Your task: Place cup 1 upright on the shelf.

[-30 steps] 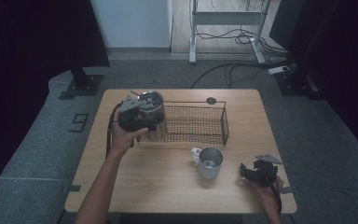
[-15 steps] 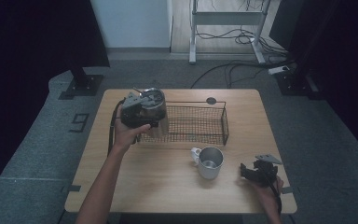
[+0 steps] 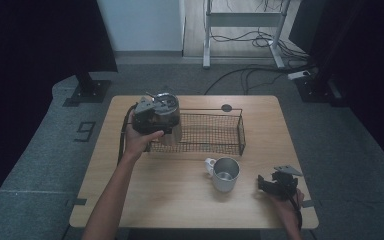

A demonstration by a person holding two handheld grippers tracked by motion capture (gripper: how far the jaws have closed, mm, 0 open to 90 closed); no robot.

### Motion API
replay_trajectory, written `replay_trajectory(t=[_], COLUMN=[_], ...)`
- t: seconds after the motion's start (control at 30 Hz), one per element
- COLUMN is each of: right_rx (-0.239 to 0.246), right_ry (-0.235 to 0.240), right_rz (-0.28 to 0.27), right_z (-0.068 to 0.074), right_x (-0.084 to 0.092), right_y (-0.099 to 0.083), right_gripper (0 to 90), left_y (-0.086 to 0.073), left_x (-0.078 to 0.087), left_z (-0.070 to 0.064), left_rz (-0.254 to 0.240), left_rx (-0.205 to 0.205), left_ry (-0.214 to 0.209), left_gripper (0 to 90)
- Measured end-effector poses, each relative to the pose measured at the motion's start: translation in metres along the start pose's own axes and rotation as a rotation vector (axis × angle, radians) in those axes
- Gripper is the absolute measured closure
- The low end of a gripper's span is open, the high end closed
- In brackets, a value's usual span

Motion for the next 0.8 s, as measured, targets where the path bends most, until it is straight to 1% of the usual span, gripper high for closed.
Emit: replay_trajectory(t=[0.27, 0.7, 0.8], right_rx=[0.0, -0.001, -0.001], right_ry=[0.0, -0.002, -0.002], right_rz=[0.001, 0.001, 0.001], right_z=[0.0, 0.0, 0.0], right_x=[0.0, 0.0, 0.0], right_y=[0.0, 0.0, 0.0], right_gripper=[12.9, 12.9, 12.9], left_y=[-0.003, -0.002, -0.003], left_x=[-0.007, -0.014, -0.018], left_z=[0.003, 0.009, 0.011], left_rz=[0.009, 0.007, 0.014], left_rx=[0.015, 0.021, 0.02], left_ry=[0.0, 0.009, 0.013], left_gripper=[3.9, 3.9, 3.9])
Point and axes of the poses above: each handheld gripper's, and its own axes: x roughly backward along the jaws, y roughly out of its top, z roughly to its left, the point moved 8 cm from there along -x, roughly forward along the jaws, and after that the axes turned 10 degrees about -x, right-handed, at the moved point
